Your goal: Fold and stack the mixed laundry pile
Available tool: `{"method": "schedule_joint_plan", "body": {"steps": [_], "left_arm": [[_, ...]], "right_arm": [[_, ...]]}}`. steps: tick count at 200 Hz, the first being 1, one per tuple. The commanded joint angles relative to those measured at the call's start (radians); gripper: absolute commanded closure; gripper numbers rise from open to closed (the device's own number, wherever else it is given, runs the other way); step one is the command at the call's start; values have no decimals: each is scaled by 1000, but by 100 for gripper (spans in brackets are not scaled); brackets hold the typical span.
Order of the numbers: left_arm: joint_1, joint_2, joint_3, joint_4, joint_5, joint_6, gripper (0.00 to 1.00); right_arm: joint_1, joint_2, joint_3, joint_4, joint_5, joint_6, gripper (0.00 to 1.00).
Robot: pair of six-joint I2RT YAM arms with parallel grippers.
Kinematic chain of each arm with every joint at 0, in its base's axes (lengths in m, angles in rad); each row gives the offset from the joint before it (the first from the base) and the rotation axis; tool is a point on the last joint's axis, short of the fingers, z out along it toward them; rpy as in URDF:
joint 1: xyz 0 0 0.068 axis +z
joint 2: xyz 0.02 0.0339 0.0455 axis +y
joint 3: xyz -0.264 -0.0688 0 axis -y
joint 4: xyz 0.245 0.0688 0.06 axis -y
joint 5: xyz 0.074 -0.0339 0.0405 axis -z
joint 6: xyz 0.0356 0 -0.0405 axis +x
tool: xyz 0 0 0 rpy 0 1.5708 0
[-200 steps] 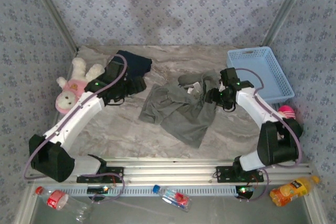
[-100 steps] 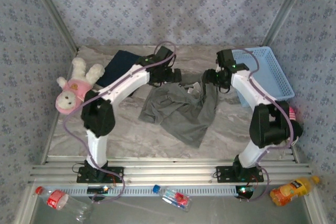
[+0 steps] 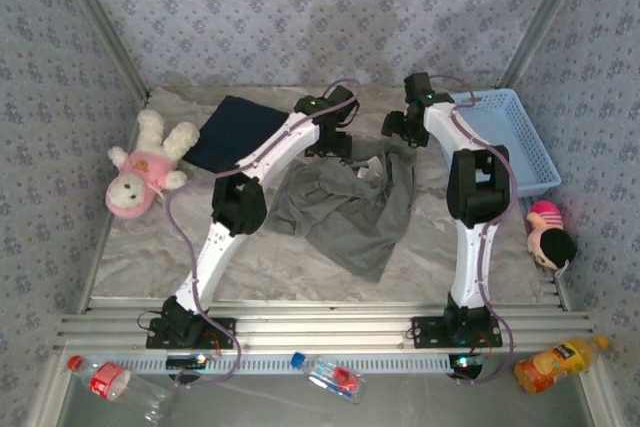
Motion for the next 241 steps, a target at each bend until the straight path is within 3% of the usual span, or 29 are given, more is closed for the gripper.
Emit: {"method": "schedule_joint_plan", "body": {"steps": [1, 23, 28, 34, 55, 76, 97, 133, 156, 185, 200, 216, 241], "left_arm": [[-6, 5, 35, -92, 1, 38, 52], [-3, 2, 5, -116, -8, 60, 88], [0, -1, 6, -121, -9, 63, 100], [3, -2, 9, -126, -12, 65, 100], [32, -21, 57, -127, -8, 70, 100], [91, -25, 215, -146, 23, 72, 100], [175, -52, 359, -114, 137, 52, 100], [316, -210, 367, 176, 388, -66, 100], [348, -306, 368, 319, 432, -65, 100], [341, -380, 367, 277, 436, 6, 100], [313, -389, 365, 176, 427, 57, 100], [249, -394, 341, 36, 333, 150, 100], [161, -457, 60, -44, 206, 204, 100]], "right_arm": [[-19, 69, 103, -87, -12, -24, 40], [-21, 68, 106, -97, -35, -28, 82], [-20, 60, 100, -94, -38, -30, 90], [-21, 48, 95, -89, -41, -31, 100], [-26, 10, 112, -82, -64, -31, 100], [-41, -17, 215, -100, -112, -29, 100], [-66, -42, 372, -117, -166, -14, 100], [-130, -102, 585, 16, -302, 100, 100], [-171, -182, 599, 186, -387, 194, 100], [-183, -357, 412, 342, -439, 185, 100], [-177, -479, 206, 407, -460, 165, 100], [-177, -624, -47, 448, -458, 132, 100], [-179, -846, -427, 445, -419, 111, 100]]}}
